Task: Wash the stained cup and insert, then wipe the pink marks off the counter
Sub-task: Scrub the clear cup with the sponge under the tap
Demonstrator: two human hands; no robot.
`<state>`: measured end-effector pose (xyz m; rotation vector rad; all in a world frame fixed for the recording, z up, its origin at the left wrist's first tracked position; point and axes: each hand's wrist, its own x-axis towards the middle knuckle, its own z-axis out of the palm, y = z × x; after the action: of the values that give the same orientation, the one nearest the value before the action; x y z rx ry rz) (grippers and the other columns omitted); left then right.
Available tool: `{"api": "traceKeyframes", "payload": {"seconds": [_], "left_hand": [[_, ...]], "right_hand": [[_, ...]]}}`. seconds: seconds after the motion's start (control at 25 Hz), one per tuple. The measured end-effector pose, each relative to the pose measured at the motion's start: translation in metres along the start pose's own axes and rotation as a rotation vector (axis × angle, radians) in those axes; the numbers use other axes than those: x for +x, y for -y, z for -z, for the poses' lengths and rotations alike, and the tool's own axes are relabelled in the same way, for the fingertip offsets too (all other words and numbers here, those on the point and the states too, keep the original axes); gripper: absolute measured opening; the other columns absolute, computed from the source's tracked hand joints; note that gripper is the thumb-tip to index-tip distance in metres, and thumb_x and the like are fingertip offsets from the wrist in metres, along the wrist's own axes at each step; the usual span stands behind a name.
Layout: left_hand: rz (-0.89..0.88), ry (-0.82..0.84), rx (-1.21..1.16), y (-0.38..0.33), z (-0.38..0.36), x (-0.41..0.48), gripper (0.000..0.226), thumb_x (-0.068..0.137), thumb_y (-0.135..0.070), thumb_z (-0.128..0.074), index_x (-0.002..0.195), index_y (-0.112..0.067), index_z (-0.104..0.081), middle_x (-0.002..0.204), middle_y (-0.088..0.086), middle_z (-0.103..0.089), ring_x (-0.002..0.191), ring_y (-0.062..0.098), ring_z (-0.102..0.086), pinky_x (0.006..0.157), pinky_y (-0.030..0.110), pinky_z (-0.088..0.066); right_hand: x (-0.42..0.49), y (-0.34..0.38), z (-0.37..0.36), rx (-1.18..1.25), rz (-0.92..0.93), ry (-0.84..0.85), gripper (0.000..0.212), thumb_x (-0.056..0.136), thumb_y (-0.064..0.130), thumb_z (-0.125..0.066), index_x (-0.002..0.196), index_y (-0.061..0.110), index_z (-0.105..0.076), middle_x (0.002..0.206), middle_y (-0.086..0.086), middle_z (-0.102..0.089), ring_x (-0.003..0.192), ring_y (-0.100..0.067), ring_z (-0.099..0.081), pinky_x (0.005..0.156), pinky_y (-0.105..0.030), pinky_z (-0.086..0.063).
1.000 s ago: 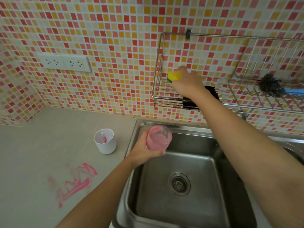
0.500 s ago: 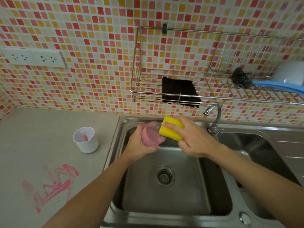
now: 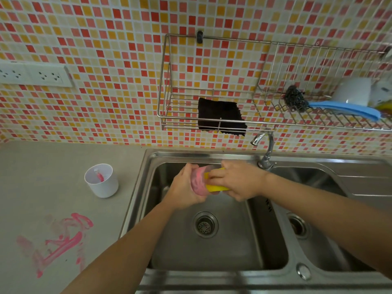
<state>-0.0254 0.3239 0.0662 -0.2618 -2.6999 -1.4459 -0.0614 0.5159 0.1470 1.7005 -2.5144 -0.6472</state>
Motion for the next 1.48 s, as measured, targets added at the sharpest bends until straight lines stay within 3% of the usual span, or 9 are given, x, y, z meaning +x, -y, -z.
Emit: {"api": "traceKeyframes", "payload": {"seconds": [0.16, 0.32, 0.48, 0.68, 0.8, 0.96, 1.12, 1.28, 1.48], "left_hand": [[0.049, -0.055, -0.038, -0.005, -0.007, -0.006, 0.076, 0.050, -0.026, -0.089, 0.108, -0.024, -0.040, 0.111, -0.004, -0.051, 0.097, 0.010, -0.057, 0.074, 0.024, -0.056], [0.058, -0.062, -0.088, -0.005, -0.005, -0.004, 0.077, 0.051, -0.026, -0.089, 0.111, -0.022, -0.041, 0.111, -0.003, -0.054, 0.099, 0.011, -0.058, 0.076, 0.027, -0.056], [0.053, -0.067, -0.071, -0.006, -0.003, -0.006, 0.079, 0.051, -0.027, -0.089, 0.112, -0.024, -0.039, 0.113, -0.004, -0.053, 0.100, 0.010, -0.058, 0.076, 0.025, -0.056], [0.065, -0.081, -0.098, -0.010, -0.006, -0.006, 0.076, 0.051, -0.024, -0.088, 0.110, -0.023, -0.039, 0.111, -0.001, -0.054, 0.100, 0.012, -0.058, 0.075, 0.025, -0.055], [0.050, -0.120, -0.087, -0.013, -0.004, -0.004, 0.075, 0.051, -0.025, -0.088, 0.108, -0.022, -0.039, 0.112, -0.001, -0.053, 0.099, 0.012, -0.058, 0.074, 0.024, -0.054], [-0.014, -0.071, -0.025, -0.013, -0.004, -0.003, 0.078, 0.052, -0.024, -0.088, 0.113, -0.018, -0.040, 0.115, 0.000, -0.049, 0.101, 0.013, -0.057, 0.077, 0.028, -0.055], [0.013, -0.113, -0.077, -0.014, -0.005, -0.005, 0.078, 0.050, -0.029, -0.087, 0.111, -0.021, -0.039, 0.114, 0.001, -0.051, 0.101, 0.011, -0.056, 0.077, 0.027, -0.054], [-0.006, -0.087, -0.031, -0.018, -0.005, -0.008, 0.075, 0.055, -0.025, -0.087, 0.111, -0.020, -0.039, 0.115, -0.001, -0.046, 0.101, 0.011, -0.054, 0.074, 0.022, -0.051], [0.029, -0.139, -0.085, -0.025, -0.008, -0.007, 0.080, 0.053, -0.033, -0.087, 0.115, -0.019, -0.038, 0.116, 0.000, -0.048, 0.102, 0.011, -0.054, 0.078, 0.025, -0.050]], "right_hand": [[-0.002, -0.005, 0.008, 0.259, 0.036, 0.119, 0.038, 0.084, 0.028, -0.062, 0.121, 0.020, -0.055, 0.115, 0.000, -0.055, 0.096, -0.022, -0.054, 0.087, -0.036, -0.043], [-0.003, -0.005, 0.004, -0.091, -0.053, 0.063, 0.054, 0.070, 0.022, -0.070, 0.122, 0.028, -0.057, 0.123, 0.007, -0.055, 0.087, -0.025, -0.050, 0.071, -0.037, -0.041], [-0.010, -0.005, 0.003, 0.080, 0.010, 0.031, 0.061, 0.076, 0.021, -0.067, 0.133, 0.026, -0.047, 0.132, 0.005, -0.050, 0.108, -0.024, -0.046, 0.095, -0.038, -0.039], [-0.015, -0.005, -0.017, 0.026, 0.090, -0.129, 0.061, 0.066, 0.002, -0.077, 0.124, 0.011, -0.058, 0.128, -0.009, -0.060, 0.118, -0.023, -0.057, 0.098, -0.036, -0.046], [-0.013, -0.002, -0.018, 0.032, 0.024, -0.238, 0.054, 0.070, -0.003, -0.072, 0.122, 0.007, -0.059, 0.125, -0.011, -0.062, 0.115, -0.025, -0.059, 0.096, -0.039, -0.049], [-0.013, 0.001, -0.010, 0.259, 0.022, -0.117, 0.061, 0.078, -0.010, -0.053, 0.136, 0.005, -0.044, 0.137, -0.013, -0.050, 0.127, -0.028, -0.044, 0.109, -0.039, -0.035], [-0.013, -0.005, -0.017, 0.152, -0.007, -0.124, 0.054, 0.067, -0.001, -0.076, 0.118, 0.006, -0.062, 0.120, -0.012, -0.064, 0.110, -0.028, -0.061, 0.092, -0.040, -0.051], [-0.015, -0.004, -0.007, 0.372, 0.026, -0.017, 0.055, 0.071, -0.011, -0.050, 0.122, 0.010, -0.057, 0.124, -0.009, -0.061, 0.114, -0.027, -0.054, 0.102, -0.042, -0.042], [-0.013, -0.002, -0.008, 0.426, -0.063, -0.061, 0.052, 0.067, -0.013, -0.064, 0.116, 0.004, -0.061, 0.121, -0.013, -0.063, 0.112, -0.030, -0.058, 0.095, -0.044, -0.048]]}}
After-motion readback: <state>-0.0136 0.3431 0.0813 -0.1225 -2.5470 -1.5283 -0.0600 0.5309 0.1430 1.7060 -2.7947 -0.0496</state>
